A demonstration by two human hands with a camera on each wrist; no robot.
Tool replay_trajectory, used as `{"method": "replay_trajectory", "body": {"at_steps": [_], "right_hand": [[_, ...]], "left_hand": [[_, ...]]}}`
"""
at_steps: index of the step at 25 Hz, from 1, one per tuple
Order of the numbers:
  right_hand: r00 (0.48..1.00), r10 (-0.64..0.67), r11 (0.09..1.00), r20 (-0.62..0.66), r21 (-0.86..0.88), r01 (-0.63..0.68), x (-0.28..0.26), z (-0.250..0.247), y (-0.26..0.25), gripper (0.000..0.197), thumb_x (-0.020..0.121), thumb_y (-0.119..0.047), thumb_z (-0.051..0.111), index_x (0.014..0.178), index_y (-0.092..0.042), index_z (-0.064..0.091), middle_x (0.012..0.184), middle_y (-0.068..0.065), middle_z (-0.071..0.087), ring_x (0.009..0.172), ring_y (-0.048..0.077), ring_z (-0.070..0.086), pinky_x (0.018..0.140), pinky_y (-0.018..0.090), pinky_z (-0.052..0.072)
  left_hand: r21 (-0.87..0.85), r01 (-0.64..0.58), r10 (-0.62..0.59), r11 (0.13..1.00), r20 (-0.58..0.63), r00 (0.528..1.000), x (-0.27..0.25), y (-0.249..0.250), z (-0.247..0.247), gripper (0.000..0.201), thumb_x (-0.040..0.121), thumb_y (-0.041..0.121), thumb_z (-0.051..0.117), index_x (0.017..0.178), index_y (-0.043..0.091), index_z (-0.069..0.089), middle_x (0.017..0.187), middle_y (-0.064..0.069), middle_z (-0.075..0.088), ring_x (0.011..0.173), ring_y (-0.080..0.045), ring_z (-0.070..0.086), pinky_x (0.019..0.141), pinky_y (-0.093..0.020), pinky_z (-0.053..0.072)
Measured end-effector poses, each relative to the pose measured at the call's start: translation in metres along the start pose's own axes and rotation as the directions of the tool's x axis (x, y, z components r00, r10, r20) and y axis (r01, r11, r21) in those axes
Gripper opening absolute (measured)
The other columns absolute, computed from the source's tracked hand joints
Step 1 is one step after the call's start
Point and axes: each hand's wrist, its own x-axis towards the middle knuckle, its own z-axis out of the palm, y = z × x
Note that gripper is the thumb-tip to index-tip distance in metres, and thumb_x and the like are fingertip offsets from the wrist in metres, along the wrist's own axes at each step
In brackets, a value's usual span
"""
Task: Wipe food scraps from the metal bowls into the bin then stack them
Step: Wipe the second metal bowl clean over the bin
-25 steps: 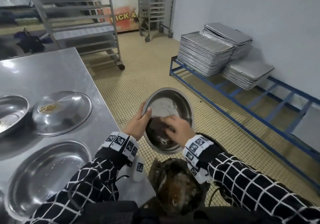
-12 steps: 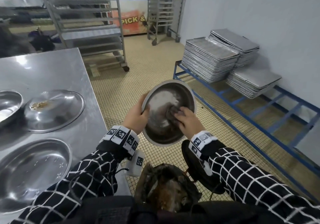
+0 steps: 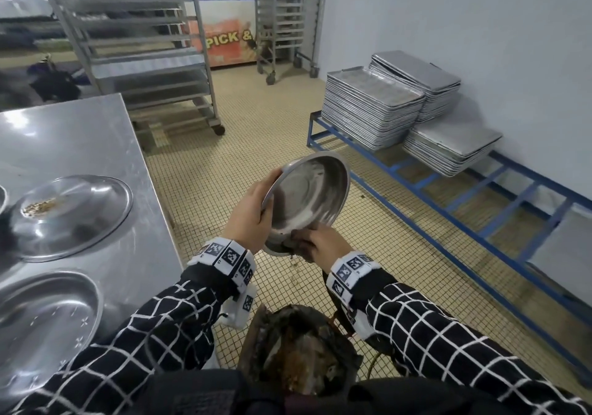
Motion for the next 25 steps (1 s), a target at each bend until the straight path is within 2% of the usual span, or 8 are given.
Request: {"method": "replay_trajectory", "body": {"at_steps": [2, 4, 7, 11, 14, 18, 22, 25], "right_hand": [[0.963, 0.042, 0.989, -0.266, 0.149, -0.002, -0.005, -0.008, -0.001, 0.027, 0.092, -0.011, 0.054, 0.117, -0.01, 0.065, 0.114, 0.005, 0.057, 0.098, 0.016, 0.054, 0.092, 0.027, 0.048], [0.863, 0.146, 0.945, -0.484, 0.326, 0.023, -0.002, -0.021, -0.004, 0.025, 0.091, -0.011, 0.058, 0.115, -0.009, 0.065, 0.114, -0.001, 0.052, 0.098, 0.008, 0.05, 0.095, 0.019, 0.045], [0.792, 0.243, 0.871, -0.56, 0.485, 0.076, 0.012, -0.04, -0.01, 0.024, 0.089, -0.011, 0.061, 0.113, -0.008, 0.065, 0.113, -0.002, 0.049, 0.099, 0.003, 0.05, 0.094, 0.011, 0.041], [0.874, 0.013, 0.959, -0.486, 0.254, 0.127, 0.014, -0.035, -0.008, 0.023, 0.086, -0.002, 0.06, 0.107, -0.005, 0.068, 0.119, 0.002, 0.054, 0.108, 0.012, 0.051, 0.1, 0.019, 0.039], [0.945, -0.12, 0.977, -0.306, 0.13, 0.166, 0.007, -0.022, -0.009, 0.028, 0.085, 0.0, 0.057, 0.109, -0.009, 0.069, 0.123, 0.0, 0.053, 0.112, 0.012, 0.048, 0.095, 0.004, 0.029], [0.986, -0.105, 0.986, -0.132, 0.113, 0.12, 0.011, -0.021, -0.018, 0.029, 0.092, -0.009, 0.053, 0.116, -0.019, 0.067, 0.126, -0.002, 0.053, 0.113, 0.013, 0.051, 0.092, 0.009, 0.033], [0.993, -0.12, 0.993, 0.019, -0.007, 0.12, 0.007, -0.032, -0.014, 0.031, 0.093, -0.008, 0.05, 0.12, -0.014, 0.065, 0.127, 0.004, 0.053, 0.112, 0.018, 0.052, 0.089, 0.011, 0.031], [0.987, -0.087, 0.994, -0.138, 0.06, 0.096, -0.001, -0.027, -0.006, 0.025, 0.092, -0.011, 0.054, 0.112, -0.012, 0.068, 0.113, 0.004, 0.058, 0.102, 0.017, 0.055, 0.096, 0.026, 0.043]], "left_hand": [[-0.056, 0.003, -0.003, 0.998, 0.0, 1.0, 0.003, -0.003, 0.001, 0.048, 0.1, 0.023, 0.037, 0.144, 0.041, 0.027, 0.141, -0.001, 0.047, 0.126, -0.017, 0.048, 0.101, -0.037, 0.045], [-0.147, 0.035, -0.035, 0.989, 0.0, 0.999, 0.004, -0.004, 0.0, 0.044, 0.1, 0.031, 0.037, 0.143, 0.039, 0.03, 0.133, 0.0, 0.054, 0.117, -0.016, 0.055, 0.09, -0.041, 0.054], [-0.232, 0.045, -0.045, 0.972, 0.002, 0.999, 0.002, 0.004, -0.003, 0.041, 0.101, 0.032, 0.038, 0.141, 0.031, 0.036, 0.112, 0.005, 0.062, 0.095, -0.006, 0.063, 0.074, -0.025, 0.057], [-0.337, 0.016, -0.018, 0.941, -0.003, 1.0, 0.003, 0.011, -0.008, 0.042, 0.099, 0.037, 0.038, 0.14, 0.026, 0.04, 0.114, 0.005, 0.063, 0.099, -0.009, 0.064, 0.077, -0.026, 0.057], [-0.385, 0.021, -0.046, 0.923, -0.058, 0.997, 0.007, 0.007, -0.014, 0.043, 0.1, 0.034, 0.038, 0.141, 0.022, 0.039, 0.116, 0.001, 0.061, 0.102, -0.015, 0.063, 0.075, -0.024, 0.057], [-0.31, -0.01, -0.025, 0.951, -0.109, 0.994, 0.01, 0.001, -0.017, 0.04, 0.101, 0.024, 0.039, 0.141, 0.025, 0.039, 0.126, 0.002, 0.057, 0.116, -0.015, 0.055, 0.096, -0.042, 0.05], [-0.251, -0.027, -0.011, 0.968, -0.151, 0.988, 0.005, 0.0, -0.014, 0.045, 0.1, 0.022, 0.039, 0.145, 0.03, 0.033, 0.141, 0.0, 0.048, 0.129, -0.016, 0.045, 0.105, -0.045, 0.043], [-0.275, -0.012, -0.033, 0.961, -0.156, 0.987, 0.002, -0.003, -0.012, 0.046, 0.101, 0.022, 0.039, 0.144, 0.033, 0.031, 0.141, -0.001, 0.047, 0.129, -0.018, 0.045, 0.104, -0.047, 0.044]]}}
